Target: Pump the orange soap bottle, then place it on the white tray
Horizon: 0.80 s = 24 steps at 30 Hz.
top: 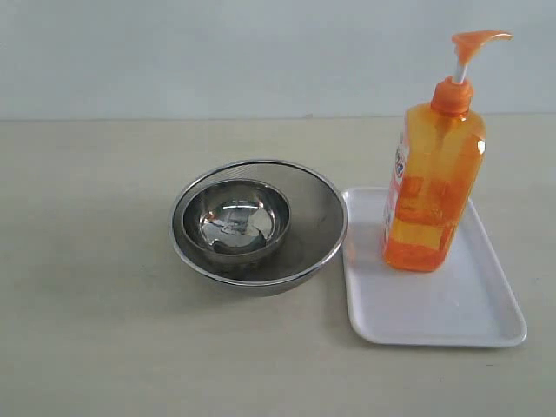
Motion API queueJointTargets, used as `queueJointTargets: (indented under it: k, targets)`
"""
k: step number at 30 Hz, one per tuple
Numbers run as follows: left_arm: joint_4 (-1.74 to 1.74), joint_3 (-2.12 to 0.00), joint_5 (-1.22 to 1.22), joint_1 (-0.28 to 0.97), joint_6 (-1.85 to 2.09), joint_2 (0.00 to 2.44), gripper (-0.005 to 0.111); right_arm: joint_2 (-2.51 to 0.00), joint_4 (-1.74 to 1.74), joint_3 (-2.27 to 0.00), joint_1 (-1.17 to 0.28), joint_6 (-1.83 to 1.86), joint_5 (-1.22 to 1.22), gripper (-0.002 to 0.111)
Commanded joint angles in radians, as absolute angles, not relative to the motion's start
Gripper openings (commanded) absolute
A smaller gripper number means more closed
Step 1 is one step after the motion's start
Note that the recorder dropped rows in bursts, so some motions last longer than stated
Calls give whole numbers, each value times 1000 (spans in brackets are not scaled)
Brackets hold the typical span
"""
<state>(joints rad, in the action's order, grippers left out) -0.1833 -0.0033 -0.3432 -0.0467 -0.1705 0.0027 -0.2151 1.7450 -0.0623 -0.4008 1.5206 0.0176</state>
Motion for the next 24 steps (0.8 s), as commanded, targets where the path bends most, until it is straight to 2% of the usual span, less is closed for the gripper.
queueJointTargets:
  k: [1, 9, 24]
  targets:
    - [-180, 0, -341, -49, -168, 0, 5, -51, 1744, 0, -318, 1531, 16, 3]
    - [-180, 0, -341, -49, -168, 0, 5, 0, 1744, 0, -232, 1558, 101, 3]
    - [-180, 0, -341, -49, -168, 0, 5, 0, 1744, 0, -230, 1550, 125, 3]
